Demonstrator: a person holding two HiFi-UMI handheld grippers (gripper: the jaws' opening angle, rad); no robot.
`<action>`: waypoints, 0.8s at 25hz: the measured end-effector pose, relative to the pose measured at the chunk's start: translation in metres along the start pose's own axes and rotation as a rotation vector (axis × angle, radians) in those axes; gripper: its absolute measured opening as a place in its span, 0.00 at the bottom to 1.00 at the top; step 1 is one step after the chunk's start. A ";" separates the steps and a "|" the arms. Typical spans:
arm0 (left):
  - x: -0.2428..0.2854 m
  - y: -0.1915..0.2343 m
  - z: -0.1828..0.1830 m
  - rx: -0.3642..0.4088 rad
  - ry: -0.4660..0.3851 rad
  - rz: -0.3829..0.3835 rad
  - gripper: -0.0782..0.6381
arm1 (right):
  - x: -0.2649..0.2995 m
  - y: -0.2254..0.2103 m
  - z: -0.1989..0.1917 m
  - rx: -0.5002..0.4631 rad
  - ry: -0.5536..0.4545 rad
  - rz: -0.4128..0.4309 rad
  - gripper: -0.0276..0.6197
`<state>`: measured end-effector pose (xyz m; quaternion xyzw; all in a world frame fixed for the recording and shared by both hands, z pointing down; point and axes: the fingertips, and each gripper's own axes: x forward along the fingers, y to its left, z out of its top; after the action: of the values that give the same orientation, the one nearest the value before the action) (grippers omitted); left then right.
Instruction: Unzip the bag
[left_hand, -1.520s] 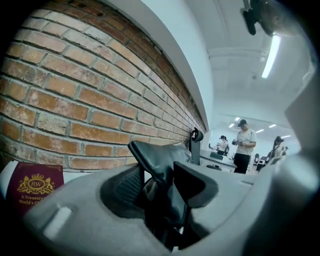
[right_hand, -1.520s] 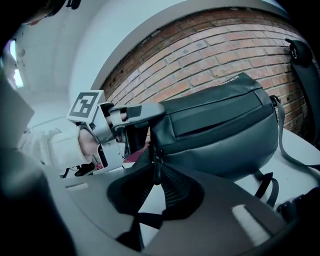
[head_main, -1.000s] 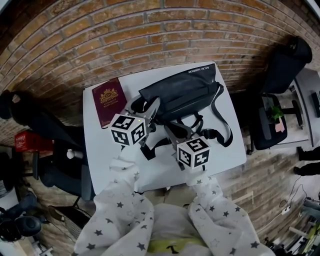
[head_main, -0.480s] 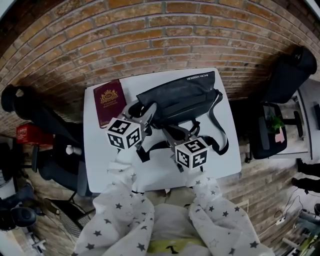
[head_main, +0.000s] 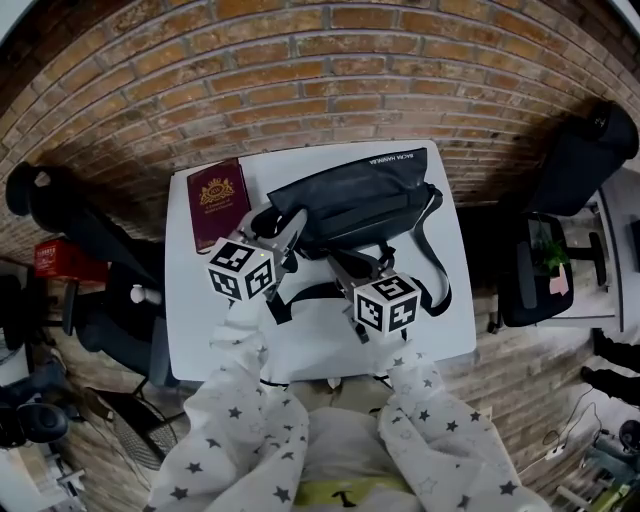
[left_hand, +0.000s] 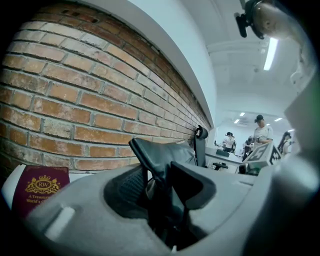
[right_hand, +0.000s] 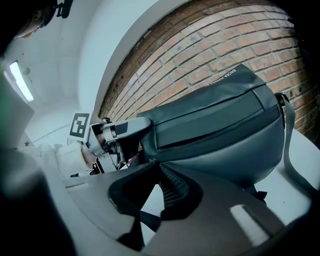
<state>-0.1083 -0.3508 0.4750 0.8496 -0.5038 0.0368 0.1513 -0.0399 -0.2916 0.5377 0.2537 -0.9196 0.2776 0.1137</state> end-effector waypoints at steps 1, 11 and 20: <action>0.000 0.000 0.000 0.002 0.000 0.002 0.31 | 0.000 0.000 0.000 -0.001 0.001 0.002 0.09; -0.002 0.000 0.000 0.013 -0.001 0.020 0.31 | -0.005 -0.012 0.003 0.002 0.001 0.010 0.08; -0.001 0.001 -0.001 0.009 -0.002 0.030 0.31 | -0.013 -0.030 0.009 0.016 -0.012 -0.020 0.07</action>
<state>-0.1100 -0.3505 0.4758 0.8427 -0.5165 0.0407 0.1465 -0.0140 -0.3130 0.5394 0.2656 -0.9154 0.2822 0.1092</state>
